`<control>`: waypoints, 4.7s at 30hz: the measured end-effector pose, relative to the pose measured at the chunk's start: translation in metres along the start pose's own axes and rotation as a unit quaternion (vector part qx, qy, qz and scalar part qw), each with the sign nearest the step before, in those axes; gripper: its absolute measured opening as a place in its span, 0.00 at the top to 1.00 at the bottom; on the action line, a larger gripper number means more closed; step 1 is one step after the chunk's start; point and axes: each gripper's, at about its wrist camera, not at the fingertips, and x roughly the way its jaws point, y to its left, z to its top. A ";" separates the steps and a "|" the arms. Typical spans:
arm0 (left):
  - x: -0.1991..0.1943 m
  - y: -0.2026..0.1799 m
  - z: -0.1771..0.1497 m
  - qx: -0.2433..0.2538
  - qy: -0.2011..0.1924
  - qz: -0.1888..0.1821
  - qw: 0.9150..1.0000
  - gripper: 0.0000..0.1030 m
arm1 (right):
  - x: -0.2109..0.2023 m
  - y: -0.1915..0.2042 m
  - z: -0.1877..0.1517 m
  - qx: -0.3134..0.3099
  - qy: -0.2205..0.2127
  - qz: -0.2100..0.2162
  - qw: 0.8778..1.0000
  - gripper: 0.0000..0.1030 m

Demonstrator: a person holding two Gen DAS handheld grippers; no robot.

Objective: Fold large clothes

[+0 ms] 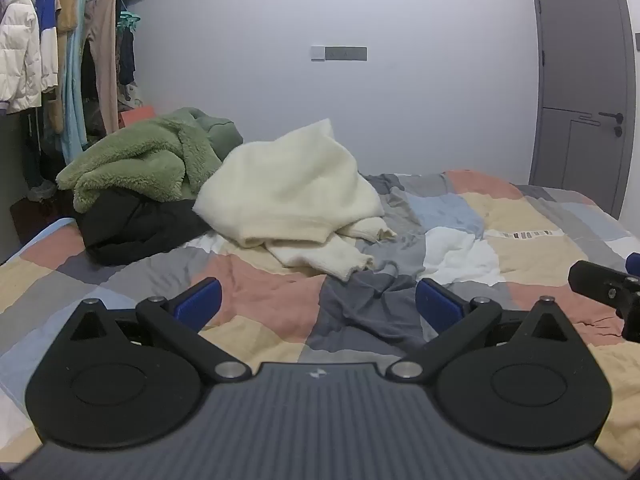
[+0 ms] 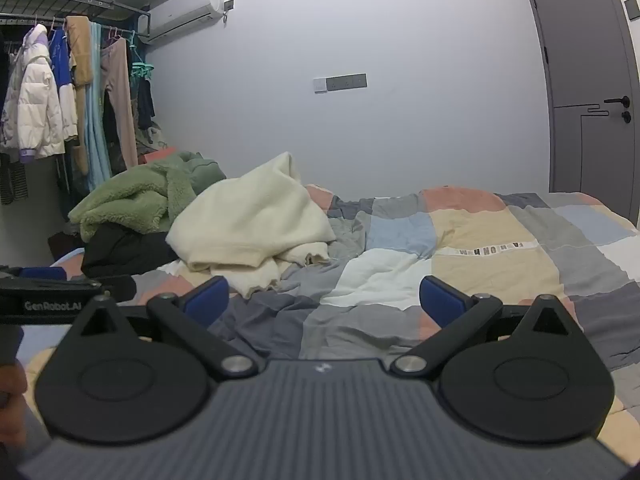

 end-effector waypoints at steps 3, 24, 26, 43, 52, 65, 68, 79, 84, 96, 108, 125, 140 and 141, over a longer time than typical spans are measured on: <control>0.000 -0.001 0.000 0.004 -0.001 0.001 1.000 0.00 | 0.000 0.000 0.000 0.000 -0.001 0.001 1.000 0.00; 0.004 0.000 -0.005 0.006 -0.003 0.002 1.000 0.00 | 0.003 0.001 -0.004 -0.007 0.003 0.004 1.000 0.00; 0.009 -0.002 -0.008 0.008 0.000 0.005 1.000 0.00 | 0.002 0.000 -0.004 -0.007 0.005 0.002 1.000 0.00; 0.005 -0.002 -0.005 0.003 -0.002 0.001 1.000 0.00 | 0.005 0.001 -0.009 -0.011 0.012 0.005 1.000 0.00; 0.005 -0.002 -0.006 0.003 -0.001 -0.001 1.000 0.00 | 0.005 0.002 -0.010 -0.012 0.014 0.006 1.000 0.00; 0.009 -0.002 -0.007 0.000 0.004 -0.003 1.000 0.00 | 0.006 0.002 -0.010 -0.010 0.014 0.006 1.000 0.00; 0.009 -0.002 -0.007 0.000 0.004 -0.003 1.000 0.00 | 0.006 0.002 -0.010 -0.010 0.014 0.006 1.000 0.00; 0.014 -0.002 -0.004 -0.006 0.002 -0.008 1.000 0.00 | 0.009 0.009 -0.016 -0.009 0.020 0.020 1.000 0.00; 0.026 -0.001 0.006 -0.004 -0.005 -0.007 1.000 0.00 | 0.018 0.010 -0.007 0.007 0.020 0.035 0.999 0.00; 0.065 0.004 0.031 0.002 -0.012 -0.028 1.000 0.00 | 0.051 0.023 0.008 -0.004 0.026 0.041 0.999 0.00; 0.122 0.047 0.059 -0.047 0.000 -0.022 0.999 0.00 | 0.112 0.022 0.034 0.037 0.039 0.037 0.998 0.00; 0.240 0.102 0.064 -0.060 0.023 0.035 0.997 0.00 | 0.210 0.026 0.033 0.079 0.088 0.069 0.991 0.00; 0.331 0.199 0.046 -0.309 0.052 -0.084 0.946 0.20 | 0.327 0.047 0.023 0.133 0.152 0.151 0.968 0.48; 0.338 0.205 0.043 -0.321 0.053 -0.088 0.941 0.23 | 0.338 0.046 0.021 0.142 0.153 0.149 0.966 0.48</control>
